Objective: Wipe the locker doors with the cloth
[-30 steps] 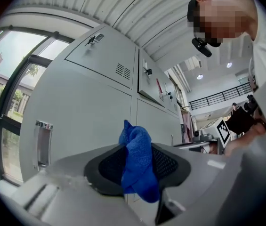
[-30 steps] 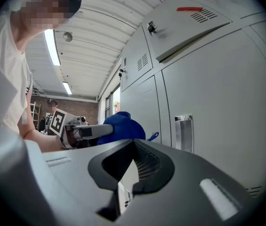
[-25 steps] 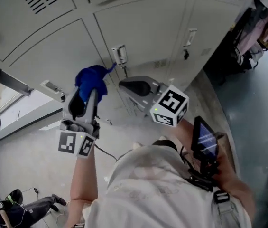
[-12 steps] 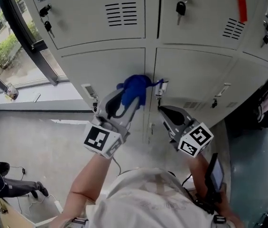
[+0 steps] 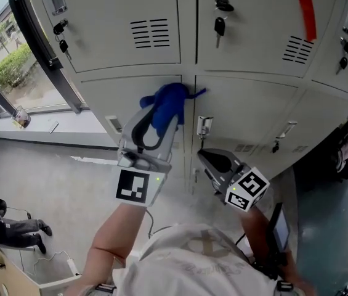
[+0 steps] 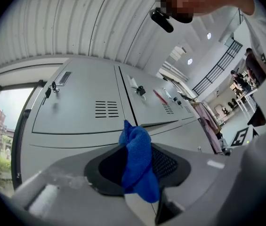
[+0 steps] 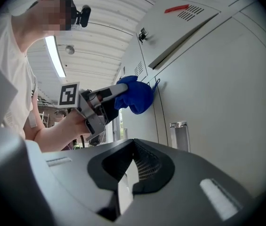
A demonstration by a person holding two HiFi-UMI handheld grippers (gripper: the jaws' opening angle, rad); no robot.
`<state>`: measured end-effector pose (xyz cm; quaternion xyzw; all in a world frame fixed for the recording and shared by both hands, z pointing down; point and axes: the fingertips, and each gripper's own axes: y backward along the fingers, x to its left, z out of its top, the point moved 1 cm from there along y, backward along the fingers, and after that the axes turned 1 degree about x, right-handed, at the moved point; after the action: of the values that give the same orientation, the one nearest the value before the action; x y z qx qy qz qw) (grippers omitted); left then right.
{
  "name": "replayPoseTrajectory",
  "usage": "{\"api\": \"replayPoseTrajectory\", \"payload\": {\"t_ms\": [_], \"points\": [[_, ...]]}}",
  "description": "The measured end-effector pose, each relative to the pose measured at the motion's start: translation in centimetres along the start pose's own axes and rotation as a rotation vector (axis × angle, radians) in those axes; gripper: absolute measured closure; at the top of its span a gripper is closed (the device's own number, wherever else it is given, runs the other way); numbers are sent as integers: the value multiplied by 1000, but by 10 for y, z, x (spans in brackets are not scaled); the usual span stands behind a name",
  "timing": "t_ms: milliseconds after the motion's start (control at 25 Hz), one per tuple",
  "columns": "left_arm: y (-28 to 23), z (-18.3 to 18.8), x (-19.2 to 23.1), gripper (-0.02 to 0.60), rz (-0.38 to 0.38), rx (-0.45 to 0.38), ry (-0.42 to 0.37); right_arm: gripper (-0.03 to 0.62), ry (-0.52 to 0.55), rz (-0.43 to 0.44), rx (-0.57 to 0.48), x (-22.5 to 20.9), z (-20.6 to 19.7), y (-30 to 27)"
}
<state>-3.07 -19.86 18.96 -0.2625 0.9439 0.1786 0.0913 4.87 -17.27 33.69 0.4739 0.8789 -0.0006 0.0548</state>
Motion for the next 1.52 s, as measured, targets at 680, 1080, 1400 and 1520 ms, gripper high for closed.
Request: {"api": "replayPoseTrajectory", "payload": {"t_ms": [680, 1080, 1400, 1520], "points": [[-56, -13, -10, 428, 137, 99, -160, 586, -46, 43, -14, -2, -13, 49], [-58, -19, -4, 428, 127, 104, -124, 586, -39, 46, -18, -7, -9, 41], [-55, -15, 1, 431, 36, 108, -148, 586, -50, 12, -20, -1, -8, 16], [-49, -15, 8, 431, 21, 109, -165, 586, -56, 4, -16, 5, -15, 5]]}}
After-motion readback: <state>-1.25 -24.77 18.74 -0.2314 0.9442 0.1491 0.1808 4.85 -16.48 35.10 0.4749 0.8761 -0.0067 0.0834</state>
